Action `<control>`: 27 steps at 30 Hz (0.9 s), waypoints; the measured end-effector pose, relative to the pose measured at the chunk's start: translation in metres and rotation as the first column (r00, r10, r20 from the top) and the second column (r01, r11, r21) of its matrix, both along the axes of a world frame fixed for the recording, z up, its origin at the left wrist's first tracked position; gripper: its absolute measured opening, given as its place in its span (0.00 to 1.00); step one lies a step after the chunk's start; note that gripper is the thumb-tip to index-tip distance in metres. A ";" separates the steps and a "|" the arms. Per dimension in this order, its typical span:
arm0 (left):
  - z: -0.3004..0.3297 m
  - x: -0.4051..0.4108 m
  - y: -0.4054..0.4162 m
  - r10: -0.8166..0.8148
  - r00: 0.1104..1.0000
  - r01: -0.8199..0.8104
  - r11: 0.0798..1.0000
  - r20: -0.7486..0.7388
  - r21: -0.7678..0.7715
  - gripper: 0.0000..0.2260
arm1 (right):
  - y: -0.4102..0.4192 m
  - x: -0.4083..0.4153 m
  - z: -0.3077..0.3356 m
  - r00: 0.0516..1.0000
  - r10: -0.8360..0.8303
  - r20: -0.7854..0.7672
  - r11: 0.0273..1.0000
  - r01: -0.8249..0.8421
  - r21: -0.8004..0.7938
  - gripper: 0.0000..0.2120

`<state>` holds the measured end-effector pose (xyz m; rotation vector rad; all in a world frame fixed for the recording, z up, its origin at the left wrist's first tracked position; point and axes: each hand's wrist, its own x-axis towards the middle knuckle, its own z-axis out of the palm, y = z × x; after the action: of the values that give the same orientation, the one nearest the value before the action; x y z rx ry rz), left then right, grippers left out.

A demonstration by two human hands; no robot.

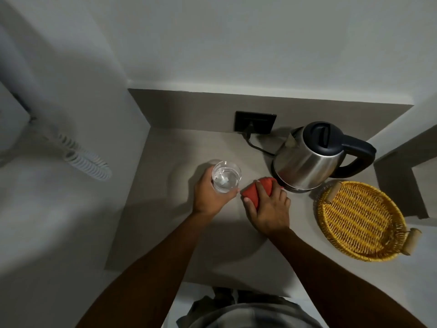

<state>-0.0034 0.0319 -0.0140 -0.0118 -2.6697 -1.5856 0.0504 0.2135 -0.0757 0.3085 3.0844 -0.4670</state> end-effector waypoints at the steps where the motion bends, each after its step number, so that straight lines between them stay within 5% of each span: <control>1: 0.001 -0.002 -0.005 0.004 1.000 -0.004 1.000 -0.001 0.008 0.37 | -0.009 -0.010 0.000 1.000 0.008 -0.003 1.000 -0.008 -0.005 0.33; 6: 0.008 -0.015 -0.030 0.041 0.999 -0.042 0.998 -0.016 -0.038 0.35 | -0.042 -0.041 0.005 0.994 0.105 0.005 0.994 -0.105 -0.018 0.33; 13: 0.007 -0.026 -0.040 0.089 0.995 -0.092 0.993 -0.032 -0.072 0.30 | -0.041 0.019 -0.001 0.819 0.574 0.022 0.819 -0.572 -0.045 0.33; 22: -0.007 -0.007 -0.039 0.115 0.993 -0.115 0.992 0.001 -0.042 0.34 | -0.007 -0.020 0.005 0.989 0.146 0.039 0.989 -0.145 -0.019 0.31; 27: -0.005 0.006 -0.049 0.119 0.993 -0.118 0.989 0.007 -0.088 0.33 | -0.041 -0.066 0.011 0.974 0.217 0.066 0.976 -0.216 -0.027 0.34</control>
<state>0.0028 -0.0169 -0.0187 0.1519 -2.6916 -1.4386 -0.0155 0.1721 -0.0644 -0.0129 2.9963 -0.4668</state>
